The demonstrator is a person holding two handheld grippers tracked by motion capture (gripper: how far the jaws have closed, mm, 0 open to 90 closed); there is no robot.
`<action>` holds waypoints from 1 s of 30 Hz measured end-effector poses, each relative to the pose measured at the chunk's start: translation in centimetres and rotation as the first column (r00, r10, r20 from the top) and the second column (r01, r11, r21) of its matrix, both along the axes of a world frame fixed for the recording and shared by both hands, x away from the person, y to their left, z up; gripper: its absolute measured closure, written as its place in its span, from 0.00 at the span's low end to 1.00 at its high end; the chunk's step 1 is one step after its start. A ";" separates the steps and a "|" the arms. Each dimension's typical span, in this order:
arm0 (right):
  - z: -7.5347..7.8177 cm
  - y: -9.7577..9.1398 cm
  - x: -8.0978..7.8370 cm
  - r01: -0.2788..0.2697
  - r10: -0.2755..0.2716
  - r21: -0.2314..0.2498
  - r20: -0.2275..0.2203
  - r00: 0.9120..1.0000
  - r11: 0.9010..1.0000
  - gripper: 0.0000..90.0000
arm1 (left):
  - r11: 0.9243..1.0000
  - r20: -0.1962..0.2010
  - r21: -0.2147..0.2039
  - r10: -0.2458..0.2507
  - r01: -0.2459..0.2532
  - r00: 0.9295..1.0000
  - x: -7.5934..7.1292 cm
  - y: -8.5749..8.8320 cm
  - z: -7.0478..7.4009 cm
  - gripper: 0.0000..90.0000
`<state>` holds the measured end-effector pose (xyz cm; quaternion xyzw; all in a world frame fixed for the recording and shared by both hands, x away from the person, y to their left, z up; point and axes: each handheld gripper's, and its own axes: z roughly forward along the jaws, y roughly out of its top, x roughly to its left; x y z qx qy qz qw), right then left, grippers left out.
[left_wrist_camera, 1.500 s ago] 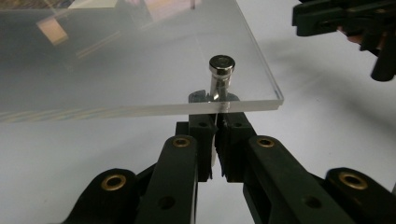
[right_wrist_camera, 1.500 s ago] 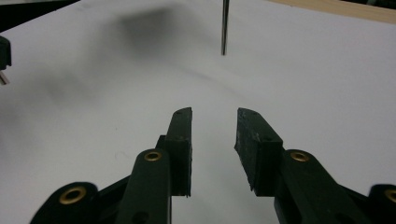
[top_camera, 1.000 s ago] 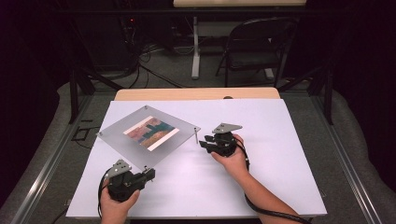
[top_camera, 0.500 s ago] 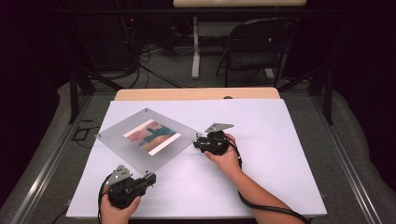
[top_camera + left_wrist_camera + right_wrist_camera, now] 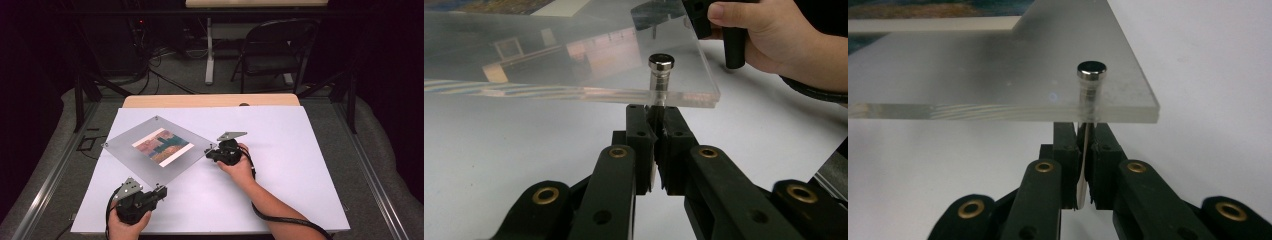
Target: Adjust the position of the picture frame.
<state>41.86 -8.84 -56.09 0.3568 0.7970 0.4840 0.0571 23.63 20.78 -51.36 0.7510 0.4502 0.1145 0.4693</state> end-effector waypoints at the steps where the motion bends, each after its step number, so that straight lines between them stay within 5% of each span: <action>1: 0.0 0.0 0.0 0.000 0.000 -0.004 0.002 1.000 1.000 0.94 | 1.000 0.001 0.001 0.000 0.000 1.000 0.0 0.0 0.0 0.95; 12: 0.1 -0.2 0.0 0.008 -0.008 -0.018 0.009 1.000 1.000 0.95 | 1.000 0.001 0.031 0.000 0.000 1.000 0.1 -0.6 0.2 0.95; 20: 0.7 -1.9 -0.7 0.041 -0.041 -0.014 0.003 0.999 0.999 0.95 | 0.999 0.015 0.032 -0.009 0.009 1.000 0.9 -1.0 0.5 0.95; 30: 1.7 -6.5 -3.8 0.125 -0.125 -0.006 -0.004 0.992 0.992 0.95 | 0.999 0.016 0.034 -0.040 0.040 0.999 4.6 -2.1 0.6 0.95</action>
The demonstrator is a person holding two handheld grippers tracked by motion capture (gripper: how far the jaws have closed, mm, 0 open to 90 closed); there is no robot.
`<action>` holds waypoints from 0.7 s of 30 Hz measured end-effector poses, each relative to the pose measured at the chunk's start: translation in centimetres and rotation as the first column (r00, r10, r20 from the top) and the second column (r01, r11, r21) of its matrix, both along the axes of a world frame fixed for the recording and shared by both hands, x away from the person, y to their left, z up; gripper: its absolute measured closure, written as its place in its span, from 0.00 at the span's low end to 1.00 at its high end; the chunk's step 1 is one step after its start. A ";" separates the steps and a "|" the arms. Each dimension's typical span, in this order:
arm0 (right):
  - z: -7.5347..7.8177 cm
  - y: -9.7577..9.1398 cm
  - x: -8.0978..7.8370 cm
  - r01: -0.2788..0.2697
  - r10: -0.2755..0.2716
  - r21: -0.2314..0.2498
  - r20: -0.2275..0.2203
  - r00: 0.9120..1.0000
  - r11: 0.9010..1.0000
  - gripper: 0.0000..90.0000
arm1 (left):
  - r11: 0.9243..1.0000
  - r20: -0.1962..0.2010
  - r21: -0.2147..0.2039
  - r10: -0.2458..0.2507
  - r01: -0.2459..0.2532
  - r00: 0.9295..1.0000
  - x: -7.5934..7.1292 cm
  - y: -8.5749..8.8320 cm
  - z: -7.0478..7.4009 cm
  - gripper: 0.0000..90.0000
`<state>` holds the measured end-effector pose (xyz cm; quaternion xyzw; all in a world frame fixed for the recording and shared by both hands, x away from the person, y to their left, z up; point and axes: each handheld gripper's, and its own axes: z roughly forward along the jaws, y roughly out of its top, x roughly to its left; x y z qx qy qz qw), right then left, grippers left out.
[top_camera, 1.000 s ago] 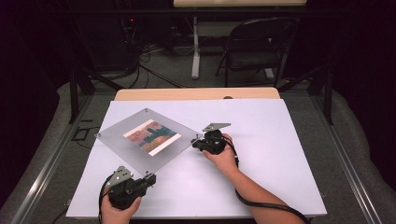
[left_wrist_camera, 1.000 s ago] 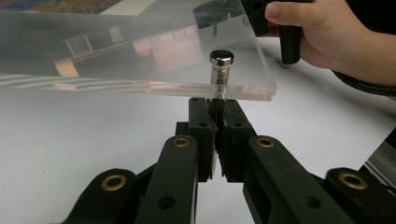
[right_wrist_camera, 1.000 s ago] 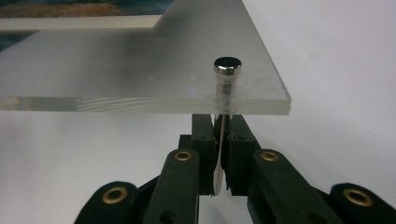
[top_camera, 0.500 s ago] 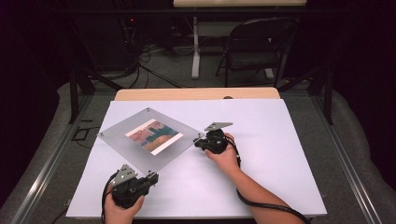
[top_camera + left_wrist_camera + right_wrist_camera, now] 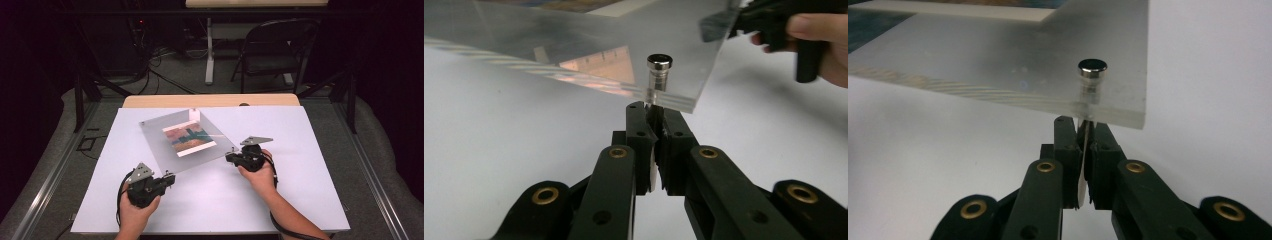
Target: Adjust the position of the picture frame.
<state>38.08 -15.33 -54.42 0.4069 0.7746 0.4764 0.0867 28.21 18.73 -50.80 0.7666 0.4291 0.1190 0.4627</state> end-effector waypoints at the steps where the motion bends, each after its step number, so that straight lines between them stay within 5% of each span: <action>1: 0.2 -0.5 -0.5 0.005 -0.005 0.002 0.004 1.000 1.000 0.95 | 1.000 -0.001 -0.008 0.000 0.000 1.000 0.5 -0.1 0.0 0.95; 8: 0.8 -3.3 -3.3 0.084 -0.084 0.000 0.013 0.996 0.996 0.95 | 0.999 -0.005 -0.002 -0.052 0.052 0.999 3.2 -1.9 -0.3 0.95; 13: 0.4 -4.4 -3.5 0.135 -0.135 0.012 0.007 0.991 0.991 0.95 | 0.996 0.004 0.015 -0.086 0.086 0.996 4.5 -2.9 -0.2 0.95; 21: 0.3 -4.3 -3.2 0.151 -0.151 0.012 0.006 0.988 0.988 0.95 | 0.999 -0.017 0.015 -0.049 0.049 0.999 6.4 -2.7 -0.8 0.95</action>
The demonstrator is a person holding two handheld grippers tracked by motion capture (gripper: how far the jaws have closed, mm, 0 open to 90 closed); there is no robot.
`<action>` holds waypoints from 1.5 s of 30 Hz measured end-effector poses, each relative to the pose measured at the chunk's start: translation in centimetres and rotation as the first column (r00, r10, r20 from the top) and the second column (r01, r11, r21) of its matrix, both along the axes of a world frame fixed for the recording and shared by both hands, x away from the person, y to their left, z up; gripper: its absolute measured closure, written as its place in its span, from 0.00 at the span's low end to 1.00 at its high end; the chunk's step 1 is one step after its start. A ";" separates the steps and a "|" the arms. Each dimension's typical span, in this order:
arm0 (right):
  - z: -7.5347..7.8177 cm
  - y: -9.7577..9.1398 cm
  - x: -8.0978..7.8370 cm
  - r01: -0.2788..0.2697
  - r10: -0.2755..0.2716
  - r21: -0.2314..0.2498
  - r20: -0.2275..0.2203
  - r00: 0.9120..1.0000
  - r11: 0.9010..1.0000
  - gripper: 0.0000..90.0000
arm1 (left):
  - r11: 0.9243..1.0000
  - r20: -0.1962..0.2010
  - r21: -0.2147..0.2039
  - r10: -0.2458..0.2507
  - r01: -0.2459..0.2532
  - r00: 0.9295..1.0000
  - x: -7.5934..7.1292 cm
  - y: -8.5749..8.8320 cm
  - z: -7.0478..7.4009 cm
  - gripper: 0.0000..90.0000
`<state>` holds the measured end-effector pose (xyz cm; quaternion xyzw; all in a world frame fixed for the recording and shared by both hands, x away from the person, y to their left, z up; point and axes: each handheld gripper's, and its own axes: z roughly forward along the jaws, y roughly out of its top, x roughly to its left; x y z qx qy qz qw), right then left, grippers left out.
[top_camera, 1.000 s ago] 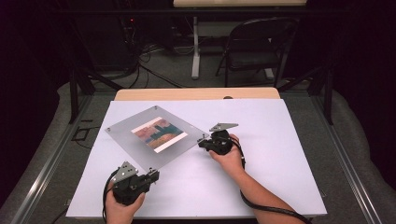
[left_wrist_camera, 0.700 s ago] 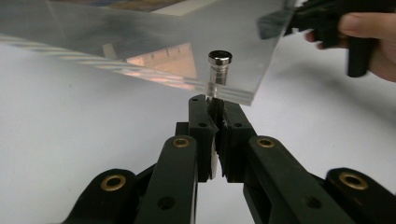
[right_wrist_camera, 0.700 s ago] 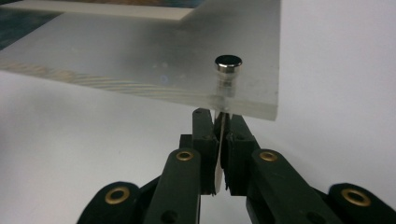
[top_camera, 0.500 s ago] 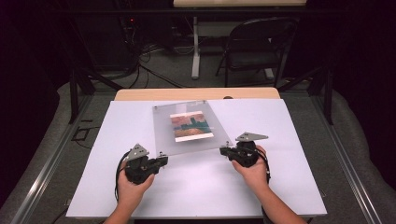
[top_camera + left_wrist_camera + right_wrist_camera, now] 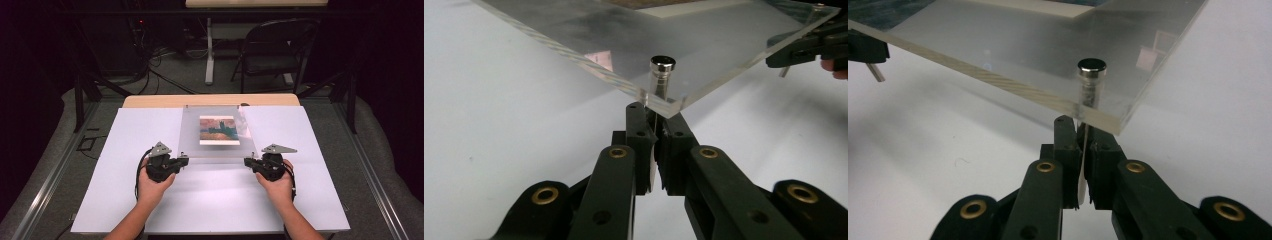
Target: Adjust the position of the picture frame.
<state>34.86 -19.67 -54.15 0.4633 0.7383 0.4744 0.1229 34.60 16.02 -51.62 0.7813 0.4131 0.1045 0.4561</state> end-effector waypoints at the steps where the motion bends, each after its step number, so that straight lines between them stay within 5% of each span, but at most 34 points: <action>1: -0.1 0.2 0.0 -0.005 0.005 -0.002 0.001 1.000 1.000 0.95 | 1.000 0.000 0.000 0.000 0.000 1.000 0.0 0.0 0.0 0.95; 11: -0.3 1.6 0.2 -0.046 0.046 -0.046 0.006 0.999 0.998 0.95 | 0.999 -0.052 -0.008 0.053 -0.053 0.997 0.6 1.2 -1.9 0.95; 22: -1.1 0.6 0.8 -0.008 0.008 -0.029 -0.025 1.000 1.000 0.93 | 1.000 -0.072 -0.008 0.029 -0.030 0.997 0.8 0.1 -2.7 0.94; 45: -2.0 1.1 0.5 -0.039 0.035 -0.068 -0.064 0.997 0.997 0.93 | 1.000 -0.102 0.028 0.013 -0.011 0.995 0.6 0.4 -3.7 0.94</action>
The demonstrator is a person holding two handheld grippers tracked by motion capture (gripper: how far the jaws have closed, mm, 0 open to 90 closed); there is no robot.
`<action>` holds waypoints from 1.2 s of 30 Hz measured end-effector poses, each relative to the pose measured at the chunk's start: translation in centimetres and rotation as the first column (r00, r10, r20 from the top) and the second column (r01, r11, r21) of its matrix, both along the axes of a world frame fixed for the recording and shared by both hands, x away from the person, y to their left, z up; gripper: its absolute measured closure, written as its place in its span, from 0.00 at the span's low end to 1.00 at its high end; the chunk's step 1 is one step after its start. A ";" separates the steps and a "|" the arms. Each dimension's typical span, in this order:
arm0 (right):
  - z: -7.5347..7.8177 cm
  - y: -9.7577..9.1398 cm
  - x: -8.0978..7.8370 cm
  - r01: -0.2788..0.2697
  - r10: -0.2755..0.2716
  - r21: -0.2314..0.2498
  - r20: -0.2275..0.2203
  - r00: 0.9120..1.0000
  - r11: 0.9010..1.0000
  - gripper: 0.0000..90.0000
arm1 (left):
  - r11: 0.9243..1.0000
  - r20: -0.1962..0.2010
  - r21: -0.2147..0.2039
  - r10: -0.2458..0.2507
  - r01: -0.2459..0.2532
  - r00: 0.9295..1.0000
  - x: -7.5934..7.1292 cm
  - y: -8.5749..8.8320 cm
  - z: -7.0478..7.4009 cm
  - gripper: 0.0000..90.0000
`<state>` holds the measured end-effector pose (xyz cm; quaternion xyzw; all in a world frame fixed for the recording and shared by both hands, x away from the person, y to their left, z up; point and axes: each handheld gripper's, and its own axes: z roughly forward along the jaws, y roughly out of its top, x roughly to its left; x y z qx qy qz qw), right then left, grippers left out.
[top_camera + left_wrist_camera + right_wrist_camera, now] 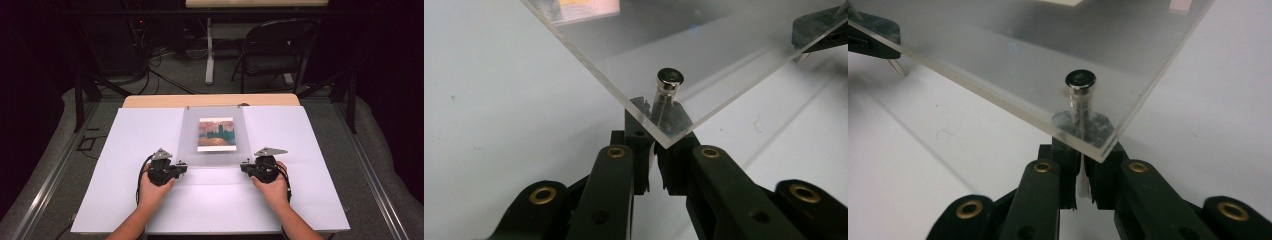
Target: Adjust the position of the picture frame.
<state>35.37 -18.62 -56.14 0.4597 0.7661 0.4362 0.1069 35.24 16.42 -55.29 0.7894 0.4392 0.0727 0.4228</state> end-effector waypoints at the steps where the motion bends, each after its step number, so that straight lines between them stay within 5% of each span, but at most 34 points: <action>1: 0.0 0.0 0.0 0.000 0.000 -0.001 -0.001 1.000 1.000 0.93 | 1.000 -0.001 -0.003 0.003 -0.003 1.000 0.0 0.0 0.0 0.94; 26: -0.4 0.0 0.0 -0.008 0.008 -0.015 0.003 1.000 1.000 0.92 | 1.000 0.009 -0.013 0.009 -0.009 1.000 -0.1 0.0 -0.5 0.92; 33: -0.3 -0.2 0.0 0.005 -0.005 0.003 0.003 1.000 1.000 0.81 | 0.998 0.020 -0.051 0.028 -0.027 0.999 -0.1 0.4 -0.6 0.81; 36: -0.3 -0.3 0.0 0.012 -0.012 0.014 0.003 1.000 1.000 0.68 | 0.995 0.035 -0.083 0.051 -0.048 0.998 -0.1 0.5 -0.7 0.60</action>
